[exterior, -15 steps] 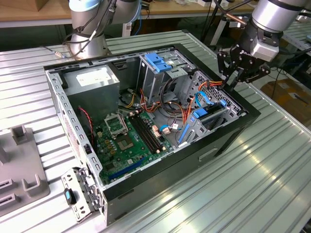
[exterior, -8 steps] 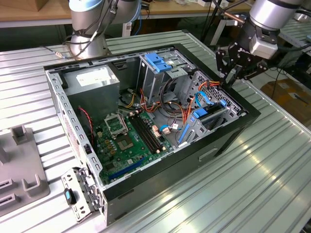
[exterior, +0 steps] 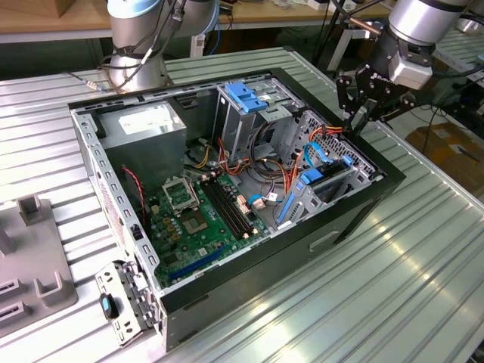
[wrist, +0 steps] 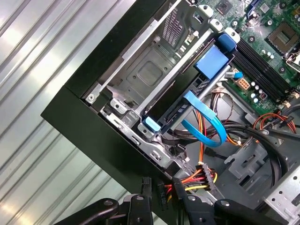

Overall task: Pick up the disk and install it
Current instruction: 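Insert the second disk wire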

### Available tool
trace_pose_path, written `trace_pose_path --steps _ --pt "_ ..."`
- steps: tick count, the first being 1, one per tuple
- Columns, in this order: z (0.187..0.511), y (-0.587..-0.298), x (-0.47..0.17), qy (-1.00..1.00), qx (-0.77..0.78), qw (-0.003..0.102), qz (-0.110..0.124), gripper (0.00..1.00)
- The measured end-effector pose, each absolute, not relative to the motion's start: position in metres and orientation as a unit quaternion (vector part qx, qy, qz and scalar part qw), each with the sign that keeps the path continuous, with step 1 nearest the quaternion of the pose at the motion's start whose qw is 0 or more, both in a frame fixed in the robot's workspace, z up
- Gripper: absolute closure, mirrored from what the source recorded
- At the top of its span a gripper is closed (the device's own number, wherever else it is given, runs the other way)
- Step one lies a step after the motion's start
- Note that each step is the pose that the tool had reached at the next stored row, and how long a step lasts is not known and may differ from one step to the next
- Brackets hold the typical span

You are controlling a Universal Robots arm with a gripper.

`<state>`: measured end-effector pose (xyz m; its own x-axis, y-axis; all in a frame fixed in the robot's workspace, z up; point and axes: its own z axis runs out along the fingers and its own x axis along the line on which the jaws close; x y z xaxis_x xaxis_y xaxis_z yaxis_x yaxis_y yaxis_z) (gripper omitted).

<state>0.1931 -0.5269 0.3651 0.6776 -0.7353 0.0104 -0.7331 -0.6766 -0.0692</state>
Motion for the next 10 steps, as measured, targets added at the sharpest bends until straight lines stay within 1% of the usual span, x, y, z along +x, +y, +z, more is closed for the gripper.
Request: trace_pose_path --steps 10 --pt "0.3655 -0.5260 0.1935 0.365 -0.930 0.030 -0.018 0.69"
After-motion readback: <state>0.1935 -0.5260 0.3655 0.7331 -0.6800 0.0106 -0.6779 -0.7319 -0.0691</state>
